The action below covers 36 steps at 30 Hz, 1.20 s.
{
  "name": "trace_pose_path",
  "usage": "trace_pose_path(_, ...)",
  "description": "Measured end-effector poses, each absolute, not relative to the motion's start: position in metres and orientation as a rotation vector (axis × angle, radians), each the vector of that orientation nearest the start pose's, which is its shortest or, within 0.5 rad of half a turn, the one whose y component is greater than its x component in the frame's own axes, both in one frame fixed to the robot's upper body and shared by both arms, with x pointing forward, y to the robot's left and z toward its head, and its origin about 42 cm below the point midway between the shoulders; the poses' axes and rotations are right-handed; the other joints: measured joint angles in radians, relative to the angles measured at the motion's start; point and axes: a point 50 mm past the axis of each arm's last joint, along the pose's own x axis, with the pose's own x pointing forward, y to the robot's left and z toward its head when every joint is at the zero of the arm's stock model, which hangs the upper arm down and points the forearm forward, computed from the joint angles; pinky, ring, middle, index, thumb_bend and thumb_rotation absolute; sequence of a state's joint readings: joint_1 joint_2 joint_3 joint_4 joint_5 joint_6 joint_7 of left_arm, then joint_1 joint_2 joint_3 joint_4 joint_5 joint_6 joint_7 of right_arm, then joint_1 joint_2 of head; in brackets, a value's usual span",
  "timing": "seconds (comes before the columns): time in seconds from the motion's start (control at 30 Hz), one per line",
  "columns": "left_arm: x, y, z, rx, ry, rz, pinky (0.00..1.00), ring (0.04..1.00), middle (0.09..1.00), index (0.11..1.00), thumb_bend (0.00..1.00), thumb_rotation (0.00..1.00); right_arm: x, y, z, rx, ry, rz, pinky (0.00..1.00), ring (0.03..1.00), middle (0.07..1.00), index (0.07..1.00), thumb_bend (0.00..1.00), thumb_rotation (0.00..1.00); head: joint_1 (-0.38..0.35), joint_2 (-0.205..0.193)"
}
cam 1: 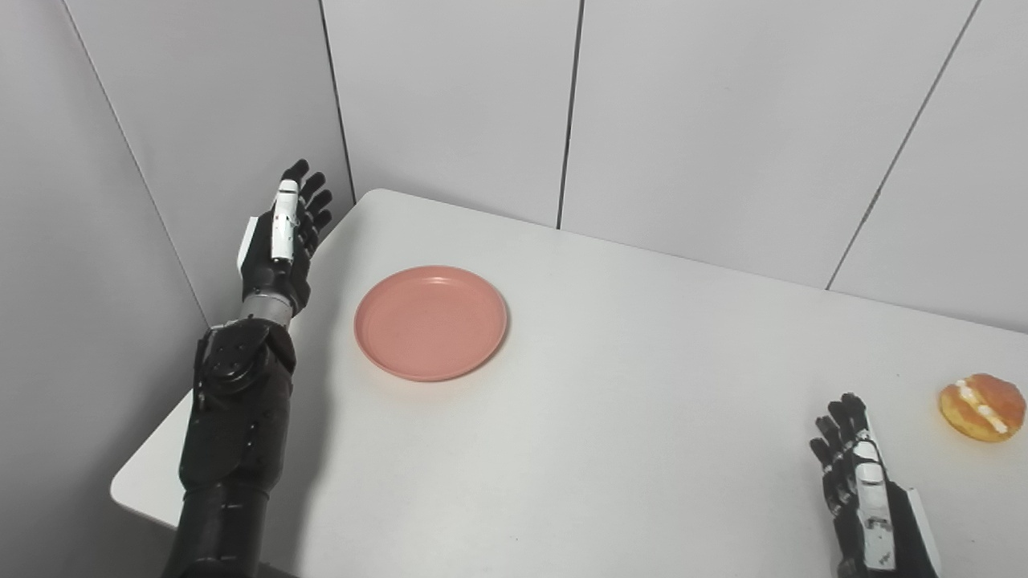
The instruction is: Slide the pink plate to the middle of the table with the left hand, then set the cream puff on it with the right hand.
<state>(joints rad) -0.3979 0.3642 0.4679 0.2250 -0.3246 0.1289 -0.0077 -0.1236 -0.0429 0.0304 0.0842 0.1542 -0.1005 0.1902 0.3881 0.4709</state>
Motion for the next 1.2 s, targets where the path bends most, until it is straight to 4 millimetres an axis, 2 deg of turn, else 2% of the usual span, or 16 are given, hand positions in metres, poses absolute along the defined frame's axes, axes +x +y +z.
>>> trace_pose_path(0.4, 0.385, 0.440, 0.188, -0.197, -0.102, 0.411, 0.97, 0.936, 0.947, 0.951, 0.37, 1.00, 0.321, -0.199, 0.116, 0.102, -0.142, 0.244, 1.00, 1.000, 1.000, 1.000, 0.36, 0.96, -0.002, 0.005)
trace_pose_path(0.7, 0.390, 0.440, 0.157, -0.239, -0.035, 0.388, 0.97, 0.965, 0.956, 0.937, 0.34, 1.00, 0.321, -0.199, 0.116, 0.105, -0.142, 0.243, 1.00, 1.000, 1.000, 1.000, 0.35, 0.97, 0.000, 0.006)
trace_pose_path(1.07, 0.397, 0.438, 0.145, -0.241, -0.056, 0.357, 0.98, 0.957, 0.943, 0.933, 0.38, 1.00, 0.321, -0.200, 0.115, 0.104, -0.140, 0.243, 1.00, 1.000, 1.000, 1.000, 0.37, 0.95, -0.002, 0.009)
trace_pose_path(1.2, 0.399, 0.433, 0.146, -0.237, -0.056, 0.345, 0.96, 0.930, 0.913, 0.895, 0.39, 1.00, 0.321, -0.200, 0.115, 0.104, -0.140, 0.243, 1.00, 1.000, 1.000, 1.000, 0.39, 0.95, -0.003, 0.011)
